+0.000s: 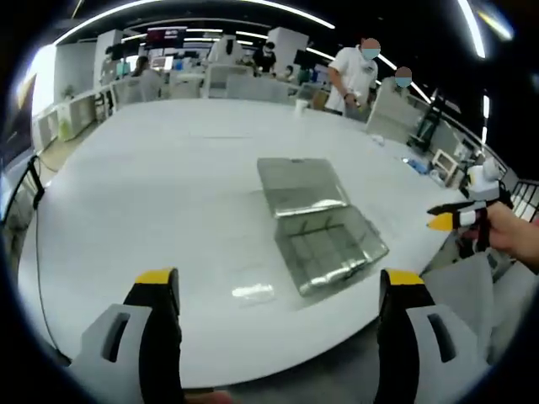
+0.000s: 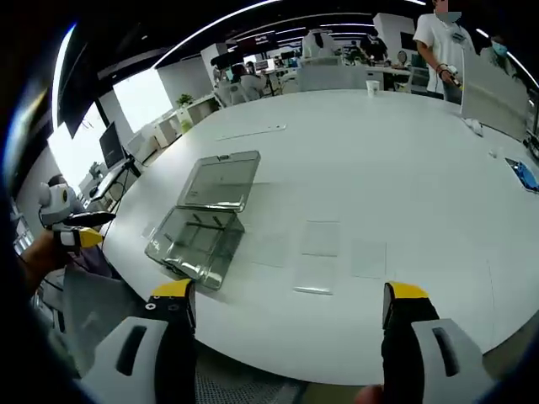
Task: Insert the divider into the dual guide fixture by aligning both edges with the guide slots and pushing it downward to the bottom, including one-sided entry, uneven engagement, binding, and posture correction.
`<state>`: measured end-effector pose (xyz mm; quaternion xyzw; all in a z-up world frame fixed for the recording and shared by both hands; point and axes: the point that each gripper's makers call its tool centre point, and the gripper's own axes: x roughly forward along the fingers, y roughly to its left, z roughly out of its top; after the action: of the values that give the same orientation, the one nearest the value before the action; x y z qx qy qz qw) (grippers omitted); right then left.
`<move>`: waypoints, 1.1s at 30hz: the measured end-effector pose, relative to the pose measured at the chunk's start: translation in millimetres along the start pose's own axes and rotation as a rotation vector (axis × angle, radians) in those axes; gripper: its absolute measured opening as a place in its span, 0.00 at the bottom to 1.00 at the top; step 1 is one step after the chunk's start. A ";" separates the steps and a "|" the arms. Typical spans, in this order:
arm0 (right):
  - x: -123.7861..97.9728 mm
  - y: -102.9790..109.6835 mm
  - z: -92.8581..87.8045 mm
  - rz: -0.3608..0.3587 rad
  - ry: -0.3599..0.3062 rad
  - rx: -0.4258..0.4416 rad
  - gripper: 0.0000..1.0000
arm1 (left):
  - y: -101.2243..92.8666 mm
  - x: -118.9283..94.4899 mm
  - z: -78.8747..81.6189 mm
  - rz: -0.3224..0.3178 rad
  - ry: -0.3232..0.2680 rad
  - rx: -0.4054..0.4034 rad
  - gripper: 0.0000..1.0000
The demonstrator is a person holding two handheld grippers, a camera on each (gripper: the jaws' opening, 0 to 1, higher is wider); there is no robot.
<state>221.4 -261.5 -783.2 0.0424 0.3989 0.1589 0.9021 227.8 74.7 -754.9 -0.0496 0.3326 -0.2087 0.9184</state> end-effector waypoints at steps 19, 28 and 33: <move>1.3 -2.8 -4.3 0.000 0.006 0.009 0.90 | -1.7 0.7 -2.5 -0.003 0.005 -0.002 0.95; 1.4 -3.6 -8.0 -0.001 0.011 0.015 0.90 | -3.9 1.0 -6.5 -0.008 0.013 0.000 0.95; 1.9 -3.8 -8.4 -0.002 0.012 0.016 0.90 | -4.2 0.8 -6.8 -0.009 0.013 0.000 0.94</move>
<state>217.4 -264.9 -791.0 0.0481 0.4056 0.1551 0.8995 222.6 70.9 -759.7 -0.0500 0.3384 -0.2132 0.9152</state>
